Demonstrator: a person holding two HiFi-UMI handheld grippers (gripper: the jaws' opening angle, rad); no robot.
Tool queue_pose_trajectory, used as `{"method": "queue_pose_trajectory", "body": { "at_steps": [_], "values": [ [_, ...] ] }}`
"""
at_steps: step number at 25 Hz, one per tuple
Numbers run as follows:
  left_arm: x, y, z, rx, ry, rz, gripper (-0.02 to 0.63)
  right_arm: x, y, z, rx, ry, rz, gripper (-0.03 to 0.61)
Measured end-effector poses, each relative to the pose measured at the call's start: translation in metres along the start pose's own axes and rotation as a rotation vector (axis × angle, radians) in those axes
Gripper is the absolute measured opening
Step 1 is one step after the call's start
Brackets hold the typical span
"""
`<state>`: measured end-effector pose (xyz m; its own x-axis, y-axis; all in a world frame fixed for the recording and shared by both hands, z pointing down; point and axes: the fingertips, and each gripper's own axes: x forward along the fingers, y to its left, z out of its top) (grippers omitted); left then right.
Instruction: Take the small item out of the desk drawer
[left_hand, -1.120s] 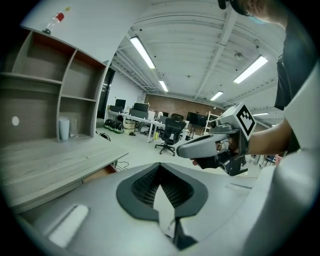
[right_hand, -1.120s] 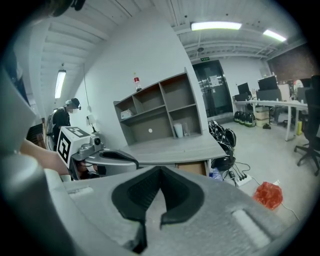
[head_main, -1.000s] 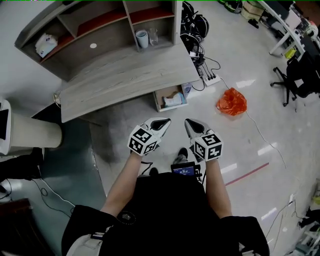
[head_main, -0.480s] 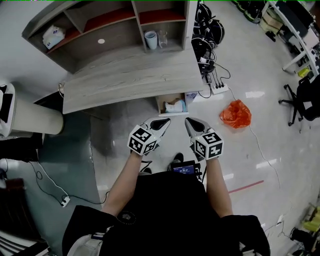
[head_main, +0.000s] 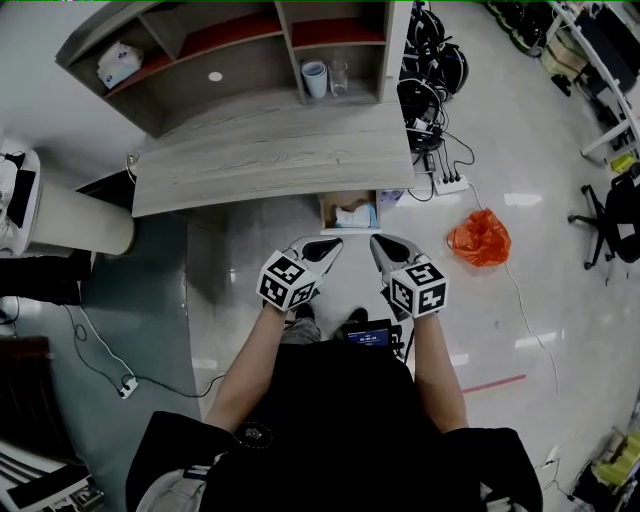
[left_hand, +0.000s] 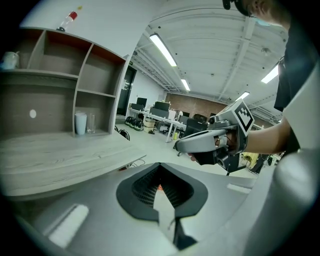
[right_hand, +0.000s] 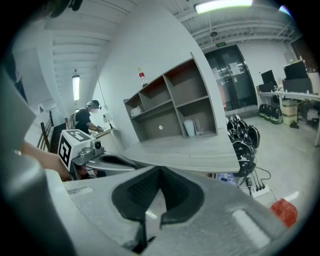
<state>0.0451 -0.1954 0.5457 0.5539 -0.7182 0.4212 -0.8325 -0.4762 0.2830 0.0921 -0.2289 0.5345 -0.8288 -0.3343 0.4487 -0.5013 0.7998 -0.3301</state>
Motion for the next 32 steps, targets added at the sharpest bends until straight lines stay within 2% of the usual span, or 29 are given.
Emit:
{"method": "queue_pose_trajectory", "body": {
  "at_steps": [12,19,32],
  "values": [
    [-0.007,0.019,0.027,0.06,-0.018,-0.072,0.0,0.005,0.005,0.027,0.012,-0.044,-0.085,-0.002],
    [-0.009,0.02,0.029,0.076,-0.02,-0.108,0.0,0.008,0.017,0.029,0.009,-0.052,-0.094,-0.002],
    [-0.017,0.026,0.028,0.078,-0.014,-0.104,0.0,0.013,0.027,0.028,-0.003,-0.026,-0.07,-0.002]
  ]
}}
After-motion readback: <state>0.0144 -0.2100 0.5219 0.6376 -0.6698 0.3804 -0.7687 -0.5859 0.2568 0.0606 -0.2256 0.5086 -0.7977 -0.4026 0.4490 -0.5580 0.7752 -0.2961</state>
